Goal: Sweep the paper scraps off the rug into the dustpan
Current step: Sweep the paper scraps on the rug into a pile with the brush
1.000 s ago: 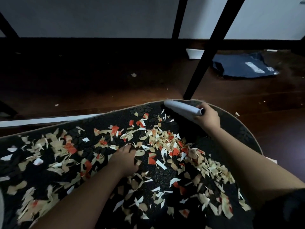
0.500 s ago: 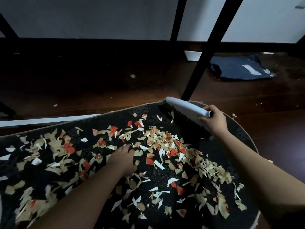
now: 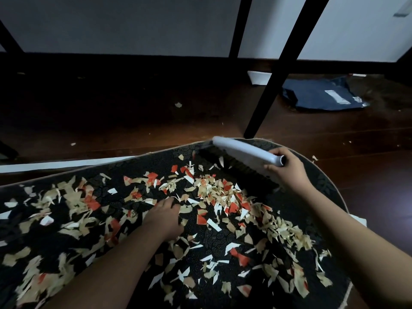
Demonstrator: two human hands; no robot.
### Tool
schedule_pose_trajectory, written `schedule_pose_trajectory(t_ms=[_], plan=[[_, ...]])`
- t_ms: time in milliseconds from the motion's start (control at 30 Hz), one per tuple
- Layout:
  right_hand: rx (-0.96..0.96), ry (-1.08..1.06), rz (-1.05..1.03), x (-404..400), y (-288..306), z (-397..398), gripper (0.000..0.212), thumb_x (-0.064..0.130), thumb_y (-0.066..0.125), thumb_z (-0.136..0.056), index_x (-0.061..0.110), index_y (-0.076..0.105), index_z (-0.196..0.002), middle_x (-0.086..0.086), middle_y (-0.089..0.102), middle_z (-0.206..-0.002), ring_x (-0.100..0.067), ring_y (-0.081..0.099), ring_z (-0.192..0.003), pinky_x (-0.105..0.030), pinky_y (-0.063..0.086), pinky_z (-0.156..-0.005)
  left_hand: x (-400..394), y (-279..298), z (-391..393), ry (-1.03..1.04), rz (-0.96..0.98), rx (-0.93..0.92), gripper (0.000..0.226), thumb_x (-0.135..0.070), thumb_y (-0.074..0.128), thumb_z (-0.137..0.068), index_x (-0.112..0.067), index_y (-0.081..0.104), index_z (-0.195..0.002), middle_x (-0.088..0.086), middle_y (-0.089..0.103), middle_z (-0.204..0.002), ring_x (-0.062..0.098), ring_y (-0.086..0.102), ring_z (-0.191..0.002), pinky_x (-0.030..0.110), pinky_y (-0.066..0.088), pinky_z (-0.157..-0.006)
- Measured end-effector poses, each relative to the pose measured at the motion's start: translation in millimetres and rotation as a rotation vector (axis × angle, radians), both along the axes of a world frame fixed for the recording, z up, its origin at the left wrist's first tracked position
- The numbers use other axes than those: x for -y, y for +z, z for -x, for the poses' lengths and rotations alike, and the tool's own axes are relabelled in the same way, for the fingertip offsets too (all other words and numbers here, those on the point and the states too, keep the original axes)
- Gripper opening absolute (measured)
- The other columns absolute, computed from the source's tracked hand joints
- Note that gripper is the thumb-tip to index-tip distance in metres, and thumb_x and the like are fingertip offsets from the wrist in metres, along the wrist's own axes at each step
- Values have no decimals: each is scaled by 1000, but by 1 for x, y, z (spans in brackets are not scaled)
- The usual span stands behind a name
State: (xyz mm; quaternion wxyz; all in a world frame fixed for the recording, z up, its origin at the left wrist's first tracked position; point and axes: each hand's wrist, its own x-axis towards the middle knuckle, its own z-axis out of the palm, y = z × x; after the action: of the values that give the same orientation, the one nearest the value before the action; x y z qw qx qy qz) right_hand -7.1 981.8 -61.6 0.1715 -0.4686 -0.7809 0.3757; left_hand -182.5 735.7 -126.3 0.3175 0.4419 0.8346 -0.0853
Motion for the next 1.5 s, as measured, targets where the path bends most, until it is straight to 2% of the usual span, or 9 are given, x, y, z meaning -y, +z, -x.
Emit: schedule_pose_trajectory(t_ms=[167, 333, 533, 700, 867, 967, 1100, 1300, 1500], plan=[[67, -279, -72, -12, -13, 27, 23, 13, 67, -85, 22, 54, -101, -3, 62, -97, -27, 61, -83, -48, 54, -76, 0, -1, 3, -20, -27, 14, 69, -40, 50, -92, -19, 22, -151, 5, 6, -161, 23, 9, -149, 37, 18, -119], [136, -365, -98, -20, -22, 43, 25, 13, 61, -87, 18, 53, -109, -9, 62, -103, -28, 57, -84, -36, 47, -70, 7, -9, 6, -30, -46, 21, 68, -39, 51, -91, -18, 24, -150, 5, 8, -161, 24, 10, -148, 39, 21, -119], [211, -192, -100, -19, -21, 56, 31, 10, 63, -84, 19, 55, -112, -13, 63, -105, -34, 60, -94, -39, 47, -73, 12, -13, 8, -40, -52, 15, 68, -42, 50, -92, -19, 24, -151, 4, 9, -161, 23, 11, -148, 39, 23, -118], [203, 72, -90, -12, -18, 43, 31, 8, 68, -79, 19, 60, -106, -5, 62, -103, -24, 59, -92, -43, 52, -78, 13, -8, 10, -9, -103, 2, 65, -37, 50, -93, -20, 26, -150, 3, 7, -161, 21, 10, -148, 36, 20, -118], [181, 302, -34, -13, 0, 11, 31, 4, 73, -78, 25, 59, -98, 11, 59, -93, -9, 57, -81, -23, 49, -67, 10, -3, 8, 0, -85, -5, 66, -38, 50, -93, -20, 23, -151, 3, 5, -161, 21, 8, -149, 38, 19, -120], [114, 247, -33, -11, 3, 0, 29, 5, 73, -79, 22, 59, -98, 14, 57, -91, -6, 56, -77, -19, 45, -62, 8, -1, 7, 0, -86, -10, 66, -38, 50, -92, -21, 23, -150, 2, 5, -161, 21, 8, -149, 38, 19, -120], [-6, 7, -7, -13, -3, 8, 26, 5, 70, -82, 20, 56, -98, 7, 55, -86, -13, 54, -71, -29, 49, -59, 8, -1, 7, 2, -82, -4, 66, -38, 50, -92, -21, 23, -150, 3, 4, -162, 22, 7, -149, 39, 17, -121], [61, -286, -31, -8, -20, 45, 21, 12, 66, -85, 21, 53, -99, -2, 57, -93, -24, 56, -81, -36, 48, -70, 13, -3, 10, -1, -113, 4, 64, -38, 50, -92, -19, 27, -149, 3, 7, -161, 21, 10, -149, 36, 20, -118], [187, 49, -58, 3, -26, 58, 28, 6, 69, -79, 19, 61, -102, -5, 62, -101, -22, 56, -89, -31, 43, -69, 18, -2, 10, -6, -92, -8, 65, -39, 50, -92, -18, 26, -149, 3, 6, -161, 22, 10, -148, 37, 20, -118]])
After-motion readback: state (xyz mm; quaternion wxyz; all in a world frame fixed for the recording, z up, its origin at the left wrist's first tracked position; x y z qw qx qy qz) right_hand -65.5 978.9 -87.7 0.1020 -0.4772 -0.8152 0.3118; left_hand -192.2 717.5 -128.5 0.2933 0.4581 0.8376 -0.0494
